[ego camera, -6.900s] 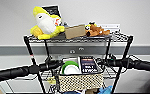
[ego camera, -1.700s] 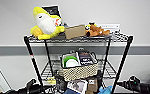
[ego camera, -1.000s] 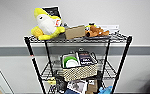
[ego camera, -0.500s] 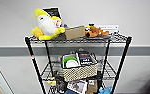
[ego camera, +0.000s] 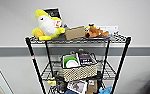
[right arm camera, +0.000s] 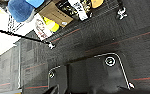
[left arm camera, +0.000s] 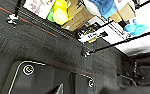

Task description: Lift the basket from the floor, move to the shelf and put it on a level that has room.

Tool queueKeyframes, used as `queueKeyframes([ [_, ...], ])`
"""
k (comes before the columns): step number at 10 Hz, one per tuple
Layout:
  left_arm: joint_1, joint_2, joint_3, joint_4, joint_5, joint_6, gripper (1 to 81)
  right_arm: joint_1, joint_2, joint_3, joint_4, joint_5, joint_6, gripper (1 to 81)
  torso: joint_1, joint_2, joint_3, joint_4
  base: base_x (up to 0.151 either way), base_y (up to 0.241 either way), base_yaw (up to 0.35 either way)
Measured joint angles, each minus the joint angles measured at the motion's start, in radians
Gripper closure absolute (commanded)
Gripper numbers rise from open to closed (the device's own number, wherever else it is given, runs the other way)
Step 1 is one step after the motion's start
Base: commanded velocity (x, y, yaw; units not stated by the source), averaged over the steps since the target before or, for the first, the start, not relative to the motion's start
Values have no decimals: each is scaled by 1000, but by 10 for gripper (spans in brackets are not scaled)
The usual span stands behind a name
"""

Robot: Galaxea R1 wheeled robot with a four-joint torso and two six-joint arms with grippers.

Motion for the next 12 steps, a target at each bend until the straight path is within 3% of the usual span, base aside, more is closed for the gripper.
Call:
queueKeyframes([
  [8, 75, 287, -372, 17, 9, 3, 10, -100, 336, -465, -107, 4, 0, 10, -1, 0, 1, 0, 0, 0, 0],
  [12, 76, 406, -559, 20, 70, 3, 10, -143, 526, -715, -159, 8, 0, 10, -1, -1, 2, 0, 0, 0, 0],
])
